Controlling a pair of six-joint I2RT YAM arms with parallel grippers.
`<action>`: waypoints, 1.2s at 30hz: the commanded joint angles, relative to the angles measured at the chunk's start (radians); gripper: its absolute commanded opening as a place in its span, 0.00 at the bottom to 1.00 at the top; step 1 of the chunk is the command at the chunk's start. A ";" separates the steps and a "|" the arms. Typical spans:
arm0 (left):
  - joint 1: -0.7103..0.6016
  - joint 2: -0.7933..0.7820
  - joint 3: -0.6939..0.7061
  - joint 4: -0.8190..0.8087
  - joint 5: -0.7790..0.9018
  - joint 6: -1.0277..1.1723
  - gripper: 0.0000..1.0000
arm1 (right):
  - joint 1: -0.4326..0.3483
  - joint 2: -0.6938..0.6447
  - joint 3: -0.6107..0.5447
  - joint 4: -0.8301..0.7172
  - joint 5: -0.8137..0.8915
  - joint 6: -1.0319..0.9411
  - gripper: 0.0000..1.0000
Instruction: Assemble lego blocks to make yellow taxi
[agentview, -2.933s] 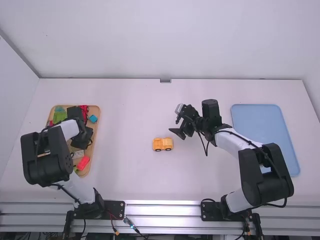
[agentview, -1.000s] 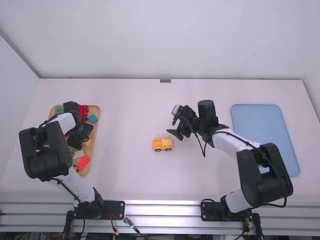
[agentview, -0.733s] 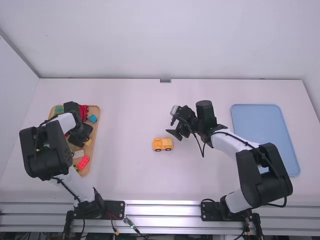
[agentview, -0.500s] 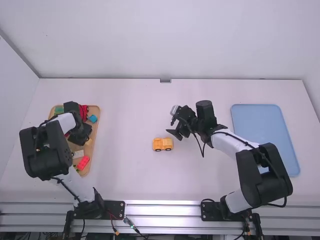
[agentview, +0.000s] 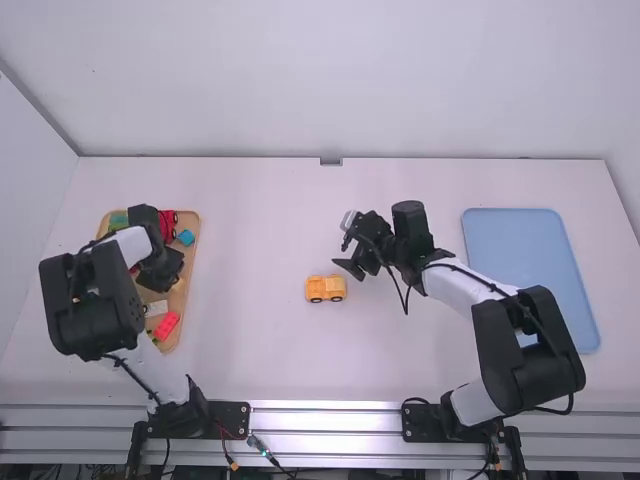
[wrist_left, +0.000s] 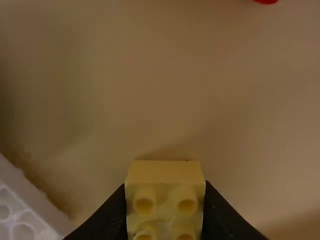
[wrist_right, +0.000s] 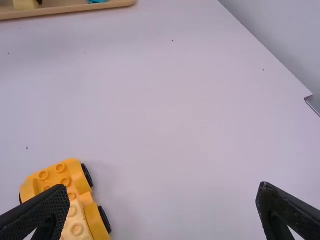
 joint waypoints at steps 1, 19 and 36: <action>-0.003 0.010 0.045 -0.030 0.006 0.008 0.32 | 0.000 -0.010 0.017 -0.001 -0.002 0.006 0.99; -0.074 -0.085 0.070 -0.064 0.003 0.202 0.23 | -0.007 -0.010 0.017 0.000 -0.006 0.006 0.99; -0.417 -0.117 0.070 -0.045 0.039 1.036 0.20 | -0.019 -0.010 0.017 -0.023 -0.005 0.005 0.99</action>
